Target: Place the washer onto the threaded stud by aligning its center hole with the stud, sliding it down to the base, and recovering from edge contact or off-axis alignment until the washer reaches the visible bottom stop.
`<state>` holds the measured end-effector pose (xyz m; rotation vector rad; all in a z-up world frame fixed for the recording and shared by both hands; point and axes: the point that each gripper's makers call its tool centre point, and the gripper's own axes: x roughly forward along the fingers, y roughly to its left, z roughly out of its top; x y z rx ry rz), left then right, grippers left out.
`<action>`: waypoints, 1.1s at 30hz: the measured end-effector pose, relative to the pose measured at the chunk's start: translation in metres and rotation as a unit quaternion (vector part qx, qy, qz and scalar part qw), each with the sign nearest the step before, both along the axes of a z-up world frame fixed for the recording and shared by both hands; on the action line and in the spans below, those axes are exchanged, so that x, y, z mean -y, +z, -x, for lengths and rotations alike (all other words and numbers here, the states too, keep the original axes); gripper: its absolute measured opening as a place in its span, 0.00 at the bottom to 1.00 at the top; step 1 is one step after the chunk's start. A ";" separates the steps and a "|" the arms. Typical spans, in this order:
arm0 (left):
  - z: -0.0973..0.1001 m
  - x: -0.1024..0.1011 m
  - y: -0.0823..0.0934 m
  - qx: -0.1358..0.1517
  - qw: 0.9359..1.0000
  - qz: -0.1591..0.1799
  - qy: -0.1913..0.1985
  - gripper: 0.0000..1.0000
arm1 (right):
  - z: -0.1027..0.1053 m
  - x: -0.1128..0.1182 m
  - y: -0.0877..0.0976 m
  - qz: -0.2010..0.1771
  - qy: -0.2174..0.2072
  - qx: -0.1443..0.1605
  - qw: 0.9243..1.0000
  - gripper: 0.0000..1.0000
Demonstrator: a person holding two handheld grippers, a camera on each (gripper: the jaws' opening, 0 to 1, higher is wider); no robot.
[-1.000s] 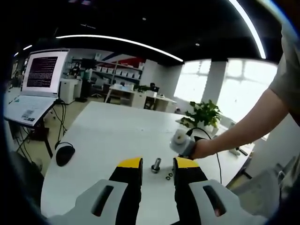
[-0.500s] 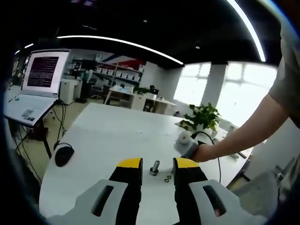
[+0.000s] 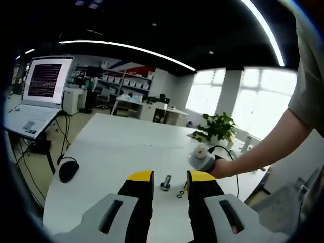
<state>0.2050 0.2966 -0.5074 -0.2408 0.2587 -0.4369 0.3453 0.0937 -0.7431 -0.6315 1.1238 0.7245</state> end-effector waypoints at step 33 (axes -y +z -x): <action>-0.001 0.002 -0.007 -0.017 1.000 0.004 -0.007 0.24 | -0.006 -0.018 0.069 -0.091 -0.042 0.074 0.992 0.13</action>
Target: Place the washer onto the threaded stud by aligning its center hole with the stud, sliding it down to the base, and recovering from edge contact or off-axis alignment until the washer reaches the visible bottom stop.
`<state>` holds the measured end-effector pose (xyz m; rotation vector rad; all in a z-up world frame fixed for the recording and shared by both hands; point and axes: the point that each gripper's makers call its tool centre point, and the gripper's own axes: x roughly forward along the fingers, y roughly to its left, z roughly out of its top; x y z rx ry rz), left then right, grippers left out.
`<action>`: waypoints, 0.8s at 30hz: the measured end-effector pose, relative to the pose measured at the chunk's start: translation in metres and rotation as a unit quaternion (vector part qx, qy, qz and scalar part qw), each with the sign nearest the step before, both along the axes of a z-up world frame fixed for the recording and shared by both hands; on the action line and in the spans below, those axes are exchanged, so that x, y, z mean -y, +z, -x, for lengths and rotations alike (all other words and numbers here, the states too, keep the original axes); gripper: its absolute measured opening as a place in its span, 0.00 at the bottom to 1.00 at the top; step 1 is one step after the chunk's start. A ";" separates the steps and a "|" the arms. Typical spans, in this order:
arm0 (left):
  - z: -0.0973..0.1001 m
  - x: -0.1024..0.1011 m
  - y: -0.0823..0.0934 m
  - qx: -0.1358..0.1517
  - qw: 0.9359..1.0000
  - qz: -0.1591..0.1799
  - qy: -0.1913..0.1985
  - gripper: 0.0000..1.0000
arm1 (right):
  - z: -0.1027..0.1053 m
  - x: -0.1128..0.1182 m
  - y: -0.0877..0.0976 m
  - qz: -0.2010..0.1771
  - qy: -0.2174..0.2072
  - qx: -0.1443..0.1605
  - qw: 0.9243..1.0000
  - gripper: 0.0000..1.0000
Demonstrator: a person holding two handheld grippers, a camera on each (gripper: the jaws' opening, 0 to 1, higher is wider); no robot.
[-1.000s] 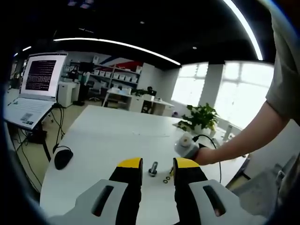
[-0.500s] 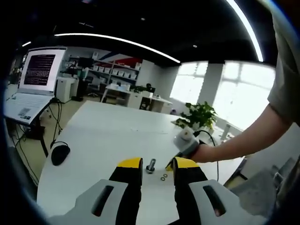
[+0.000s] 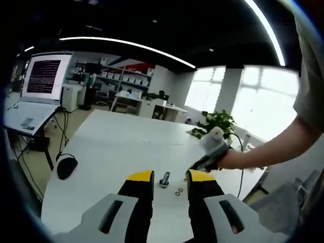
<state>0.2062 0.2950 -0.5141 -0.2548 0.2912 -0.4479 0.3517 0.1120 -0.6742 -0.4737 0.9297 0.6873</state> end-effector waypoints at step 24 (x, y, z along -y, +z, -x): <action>0.000 0.009 -0.006 -0.008 1.000 -0.022 -0.020 0.23 | -0.023 0.050 0.046 -0.063 -0.073 0.049 0.994 0.13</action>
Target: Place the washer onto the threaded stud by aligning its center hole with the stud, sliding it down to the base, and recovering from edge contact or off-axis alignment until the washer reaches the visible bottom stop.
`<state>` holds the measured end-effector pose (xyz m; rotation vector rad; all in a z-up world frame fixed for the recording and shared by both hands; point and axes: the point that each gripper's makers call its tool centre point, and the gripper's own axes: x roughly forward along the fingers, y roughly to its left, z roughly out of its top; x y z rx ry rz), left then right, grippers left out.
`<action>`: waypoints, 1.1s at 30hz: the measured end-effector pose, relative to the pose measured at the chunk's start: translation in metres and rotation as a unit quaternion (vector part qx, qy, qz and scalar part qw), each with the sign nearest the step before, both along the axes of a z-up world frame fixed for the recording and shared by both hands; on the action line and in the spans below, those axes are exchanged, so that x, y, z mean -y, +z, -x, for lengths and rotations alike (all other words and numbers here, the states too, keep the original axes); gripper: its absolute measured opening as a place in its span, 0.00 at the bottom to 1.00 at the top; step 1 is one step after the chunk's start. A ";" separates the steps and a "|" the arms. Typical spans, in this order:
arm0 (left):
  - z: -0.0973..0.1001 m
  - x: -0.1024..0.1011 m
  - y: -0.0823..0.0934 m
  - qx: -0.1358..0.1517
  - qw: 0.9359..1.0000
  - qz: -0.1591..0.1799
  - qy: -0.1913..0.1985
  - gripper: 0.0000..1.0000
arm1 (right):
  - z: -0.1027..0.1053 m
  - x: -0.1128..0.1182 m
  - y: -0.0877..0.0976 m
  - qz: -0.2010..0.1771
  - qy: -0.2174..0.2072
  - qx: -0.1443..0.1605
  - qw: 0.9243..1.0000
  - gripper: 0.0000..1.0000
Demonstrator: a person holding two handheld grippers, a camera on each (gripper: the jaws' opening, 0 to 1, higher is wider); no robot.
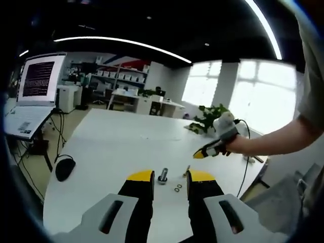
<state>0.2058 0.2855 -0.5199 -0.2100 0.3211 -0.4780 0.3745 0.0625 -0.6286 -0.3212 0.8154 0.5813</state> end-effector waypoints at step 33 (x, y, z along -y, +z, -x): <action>0.000 -0.006 -0.008 -0.010 0.999 -0.029 0.013 0.23 | 0.001 -0.006 -0.052 0.069 0.088 -0.073 0.991 0.13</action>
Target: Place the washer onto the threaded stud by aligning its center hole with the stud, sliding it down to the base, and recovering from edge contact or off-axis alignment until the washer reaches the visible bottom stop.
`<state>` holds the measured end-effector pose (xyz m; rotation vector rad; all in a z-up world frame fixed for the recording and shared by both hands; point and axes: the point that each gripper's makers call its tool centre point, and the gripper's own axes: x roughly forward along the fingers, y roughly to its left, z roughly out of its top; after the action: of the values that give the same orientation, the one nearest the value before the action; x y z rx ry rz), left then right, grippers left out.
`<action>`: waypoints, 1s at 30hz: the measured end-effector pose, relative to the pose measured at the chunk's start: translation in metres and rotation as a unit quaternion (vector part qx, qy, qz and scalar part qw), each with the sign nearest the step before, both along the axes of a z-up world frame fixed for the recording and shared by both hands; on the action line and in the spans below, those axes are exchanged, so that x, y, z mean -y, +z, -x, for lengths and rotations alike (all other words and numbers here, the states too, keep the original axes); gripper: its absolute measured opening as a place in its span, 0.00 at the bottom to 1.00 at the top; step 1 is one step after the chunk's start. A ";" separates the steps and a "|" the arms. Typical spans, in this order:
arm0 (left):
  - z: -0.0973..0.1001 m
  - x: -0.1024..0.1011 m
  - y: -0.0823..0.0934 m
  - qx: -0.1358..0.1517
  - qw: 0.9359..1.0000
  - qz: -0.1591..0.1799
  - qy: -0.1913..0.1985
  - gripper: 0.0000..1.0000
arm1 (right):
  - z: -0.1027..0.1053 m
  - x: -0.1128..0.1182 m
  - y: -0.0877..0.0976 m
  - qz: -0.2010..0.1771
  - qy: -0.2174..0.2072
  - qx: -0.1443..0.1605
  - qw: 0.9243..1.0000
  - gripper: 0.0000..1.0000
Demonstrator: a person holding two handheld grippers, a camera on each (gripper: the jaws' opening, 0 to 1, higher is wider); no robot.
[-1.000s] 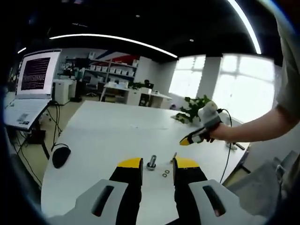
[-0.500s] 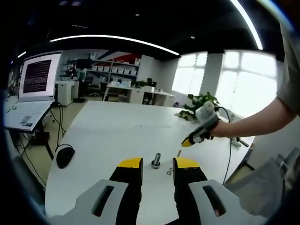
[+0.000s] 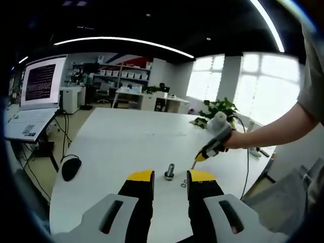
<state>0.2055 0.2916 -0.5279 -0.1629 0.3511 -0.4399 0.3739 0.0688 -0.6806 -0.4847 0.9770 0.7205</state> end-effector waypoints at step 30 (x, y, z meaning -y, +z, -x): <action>-0.001 -0.003 -0.007 -0.012 1.000 -0.020 0.008 0.23 | 0.007 0.008 0.012 -0.032 -0.015 0.025 0.999 0.21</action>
<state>0.2064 0.2949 -0.5349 -0.1313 0.3810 -0.4150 0.3666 0.0604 -0.6684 -0.4302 0.9093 0.7076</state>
